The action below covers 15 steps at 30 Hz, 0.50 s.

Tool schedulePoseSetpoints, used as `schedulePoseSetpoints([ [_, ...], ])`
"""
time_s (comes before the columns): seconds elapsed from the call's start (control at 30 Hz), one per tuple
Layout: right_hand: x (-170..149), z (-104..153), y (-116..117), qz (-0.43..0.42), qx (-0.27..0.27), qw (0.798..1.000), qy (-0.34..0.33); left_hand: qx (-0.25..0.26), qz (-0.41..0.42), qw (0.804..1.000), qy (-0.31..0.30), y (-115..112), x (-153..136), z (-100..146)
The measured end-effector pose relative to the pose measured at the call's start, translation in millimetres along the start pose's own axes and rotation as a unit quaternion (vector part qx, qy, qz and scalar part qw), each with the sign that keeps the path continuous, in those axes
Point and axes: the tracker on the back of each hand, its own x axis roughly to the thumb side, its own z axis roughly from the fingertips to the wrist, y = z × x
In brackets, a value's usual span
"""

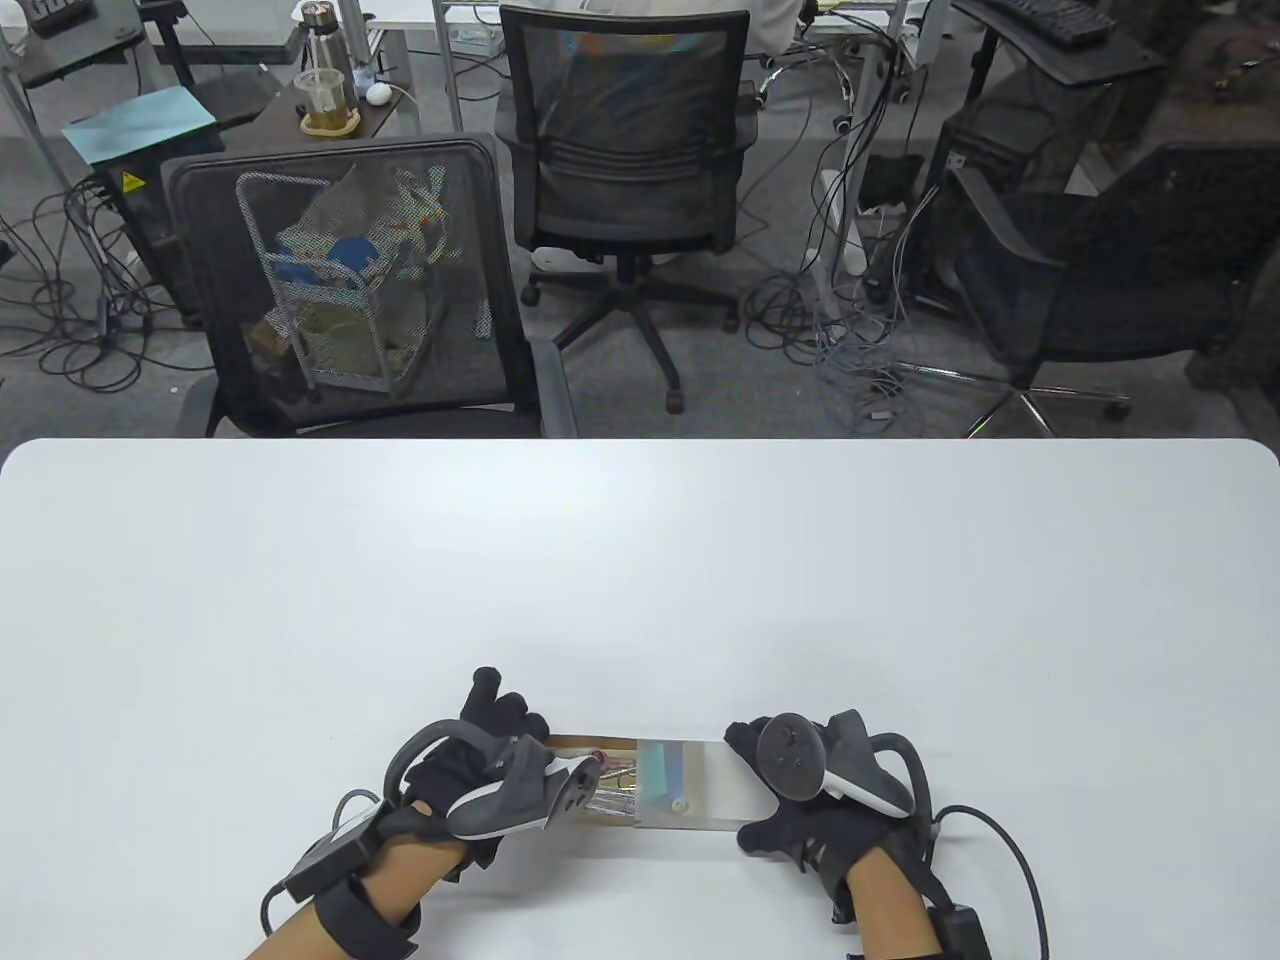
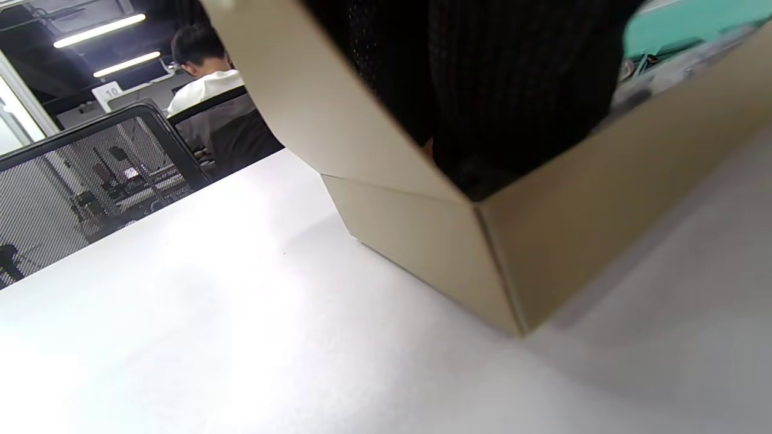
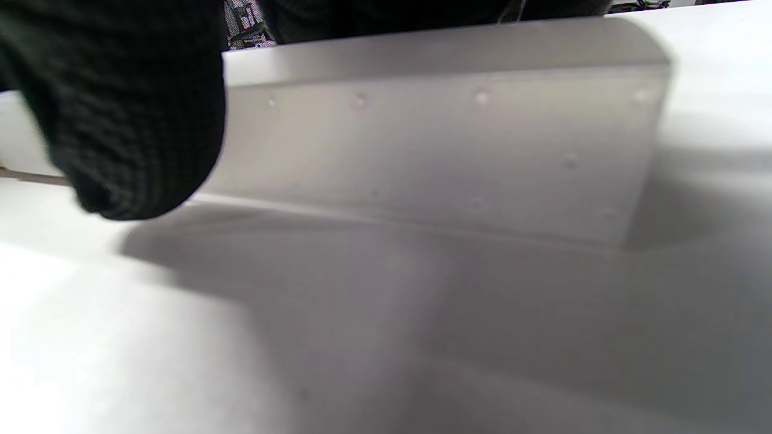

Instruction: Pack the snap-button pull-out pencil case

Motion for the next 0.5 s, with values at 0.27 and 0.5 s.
schedulePoseSetpoints([
  [0.27,-0.6,0.3,0.5,-0.002,0.0,1.0,0.0,0.087,0.202,0.973,0.07,5.3,-61.9,24.3],
  [0.5,-0.9,0.5,0.7,-0.001,0.0,1.0,0.001,0.048,0.4,0.898,0.178,-45.7,-119.2,42.6],
])
